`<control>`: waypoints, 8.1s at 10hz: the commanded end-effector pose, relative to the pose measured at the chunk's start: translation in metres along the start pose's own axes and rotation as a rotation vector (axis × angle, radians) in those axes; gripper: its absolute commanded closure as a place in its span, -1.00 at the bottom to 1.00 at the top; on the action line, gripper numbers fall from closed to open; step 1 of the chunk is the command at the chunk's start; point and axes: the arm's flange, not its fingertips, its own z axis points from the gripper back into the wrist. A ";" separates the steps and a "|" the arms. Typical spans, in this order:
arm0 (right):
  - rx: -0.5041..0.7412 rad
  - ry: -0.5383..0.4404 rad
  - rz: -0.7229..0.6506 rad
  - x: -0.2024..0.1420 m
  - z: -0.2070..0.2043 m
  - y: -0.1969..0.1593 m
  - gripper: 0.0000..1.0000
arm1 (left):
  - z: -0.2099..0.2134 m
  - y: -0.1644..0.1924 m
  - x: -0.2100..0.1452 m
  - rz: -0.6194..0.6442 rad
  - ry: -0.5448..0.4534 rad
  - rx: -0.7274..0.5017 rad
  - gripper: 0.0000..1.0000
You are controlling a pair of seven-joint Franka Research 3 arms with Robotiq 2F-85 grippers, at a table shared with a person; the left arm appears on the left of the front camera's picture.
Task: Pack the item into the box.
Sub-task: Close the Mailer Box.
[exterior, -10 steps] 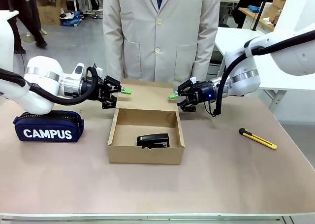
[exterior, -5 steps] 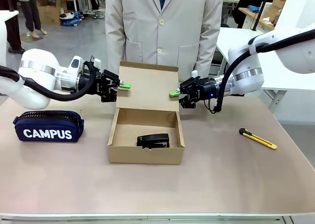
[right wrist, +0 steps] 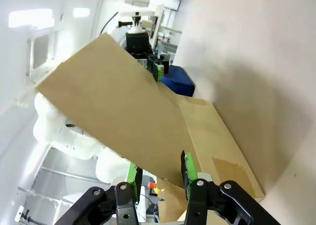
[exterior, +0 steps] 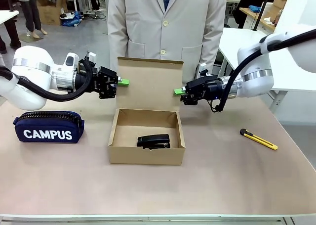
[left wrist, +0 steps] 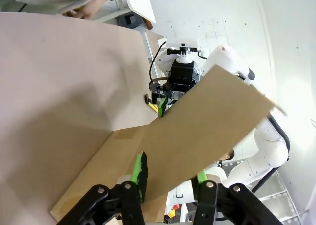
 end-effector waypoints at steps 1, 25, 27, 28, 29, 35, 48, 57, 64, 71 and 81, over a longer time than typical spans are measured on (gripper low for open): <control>-0.013 0.019 -0.069 0.008 0.000 -0.004 0.10 | -0.001 0.001 0.003 0.009 0.029 -0.005 0.05; 0.107 0.037 1.141 -0.061 -0.021 0.038 0.10 | 0.004 -0.011 -0.030 -0.709 0.222 -0.256 0.04; 0.070 0.097 1.334 -0.070 -0.030 0.037 0.10 | 0.017 -0.010 -0.039 -0.899 0.245 -0.288 0.04; 0.066 0.120 1.405 -0.076 -0.036 0.035 0.10 | 0.020 -0.012 -0.043 -0.954 0.242 -0.319 0.04; 0.078 0.142 1.443 -0.082 -0.043 0.033 0.10 | 0.020 -0.014 -0.044 -1.033 0.227 -0.328 0.04; 0.080 0.135 1.423 -0.082 -0.044 0.030 0.10 | 0.015 -0.012 -0.038 -1.074 0.216 -0.308 0.04; 0.102 0.167 1.688 -0.118 -0.048 0.050 0.10 | 0.011 -0.016 -0.045 -1.281 0.201 -0.430 0.04; 0.135 0.187 1.608 -0.123 -0.023 0.050 -1.00 | 0.024 -0.026 -0.047 -1.284 0.287 -0.422 -1.00; 0.104 -0.247 1.481 -0.112 0.003 0.055 -1.00 | 0.065 -0.059 -0.036 -1.211 -0.043 -0.319 -1.00; -0.238 -0.148 1.290 -0.129 -0.053 0.029 -1.00 | 0.013 -0.015 -0.047 -1.099 0.288 -0.242 -1.00; -0.049 -0.031 1.181 -0.132 -0.030 0.047 -1.00 | 0.023 -0.007 -0.066 -1.162 0.366 -0.225 -1.00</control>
